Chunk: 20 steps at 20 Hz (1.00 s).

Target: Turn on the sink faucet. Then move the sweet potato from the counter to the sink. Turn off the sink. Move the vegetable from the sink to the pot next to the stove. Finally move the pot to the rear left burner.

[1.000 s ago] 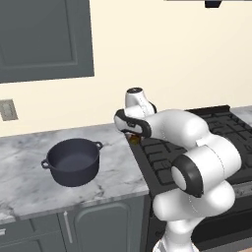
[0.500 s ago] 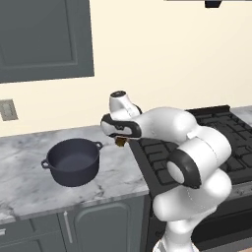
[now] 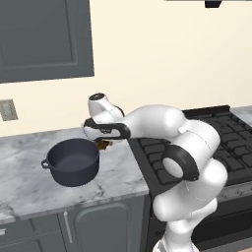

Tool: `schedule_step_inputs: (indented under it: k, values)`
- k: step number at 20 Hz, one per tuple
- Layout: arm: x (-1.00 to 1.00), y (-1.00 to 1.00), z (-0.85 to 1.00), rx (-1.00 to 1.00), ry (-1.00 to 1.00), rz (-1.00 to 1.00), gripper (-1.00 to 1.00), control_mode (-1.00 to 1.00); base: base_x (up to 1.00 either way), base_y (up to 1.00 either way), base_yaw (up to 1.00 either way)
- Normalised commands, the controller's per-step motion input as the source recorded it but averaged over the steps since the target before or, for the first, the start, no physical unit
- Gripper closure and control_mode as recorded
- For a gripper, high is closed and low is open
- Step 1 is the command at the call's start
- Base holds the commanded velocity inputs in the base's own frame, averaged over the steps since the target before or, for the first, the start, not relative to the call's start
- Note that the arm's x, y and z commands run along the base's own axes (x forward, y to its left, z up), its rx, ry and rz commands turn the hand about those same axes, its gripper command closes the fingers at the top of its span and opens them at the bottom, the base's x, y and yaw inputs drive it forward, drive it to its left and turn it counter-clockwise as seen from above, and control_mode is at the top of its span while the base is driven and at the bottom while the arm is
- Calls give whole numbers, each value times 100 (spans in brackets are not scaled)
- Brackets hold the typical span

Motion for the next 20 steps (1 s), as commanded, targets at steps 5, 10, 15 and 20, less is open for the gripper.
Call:
schedule_step_inputs:
  k: [5,10,15,20]
  values:
    - [-1,45,-3,0,0,0,100,-100,0,0,0]
    - [-10,55,-21,0,0,0,100,-100,0,0,0]
    - [-4,49,-30,0,1,0,100,-100,0,0,0]
    - [1,44,-25,-1,4,0,100,-100,0,0,0]
